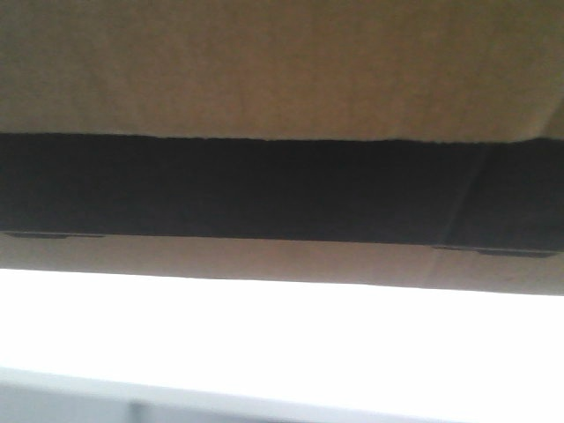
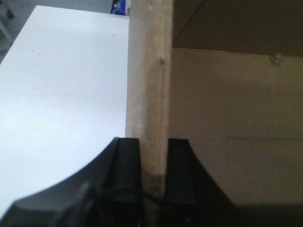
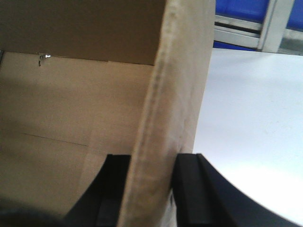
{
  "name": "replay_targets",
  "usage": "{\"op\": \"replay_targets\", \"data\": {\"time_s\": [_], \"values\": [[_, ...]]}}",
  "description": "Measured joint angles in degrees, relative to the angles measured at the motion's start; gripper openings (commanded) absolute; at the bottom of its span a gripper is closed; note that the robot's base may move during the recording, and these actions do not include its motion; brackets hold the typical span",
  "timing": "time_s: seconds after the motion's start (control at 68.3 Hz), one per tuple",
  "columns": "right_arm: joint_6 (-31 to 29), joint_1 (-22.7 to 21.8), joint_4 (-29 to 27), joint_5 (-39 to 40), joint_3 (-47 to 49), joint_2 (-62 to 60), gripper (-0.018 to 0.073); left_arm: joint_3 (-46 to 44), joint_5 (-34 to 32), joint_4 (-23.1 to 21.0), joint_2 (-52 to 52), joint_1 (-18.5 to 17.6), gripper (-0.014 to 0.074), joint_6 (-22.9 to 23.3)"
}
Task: Grab box from left shelf to table start
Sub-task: 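Lower the box onto the white table with both grippers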
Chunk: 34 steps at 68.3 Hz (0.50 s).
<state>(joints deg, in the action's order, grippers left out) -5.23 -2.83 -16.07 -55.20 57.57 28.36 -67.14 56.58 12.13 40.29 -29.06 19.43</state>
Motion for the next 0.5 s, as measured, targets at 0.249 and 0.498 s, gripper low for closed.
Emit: {"op": "replay_targets", "data": {"time_s": [0.249,0.498], "values": [[0.0,0.0,0.0,0.0,0.0,0.0,0.0058,0.0,0.0,0.0,0.0,0.0,-0.0092,0.0],[0.0,0.0,0.0,0.0,0.0,0.0,0.0058,0.0,0.0,0.0,0.4,0.0,-0.0092,0.0]]}}
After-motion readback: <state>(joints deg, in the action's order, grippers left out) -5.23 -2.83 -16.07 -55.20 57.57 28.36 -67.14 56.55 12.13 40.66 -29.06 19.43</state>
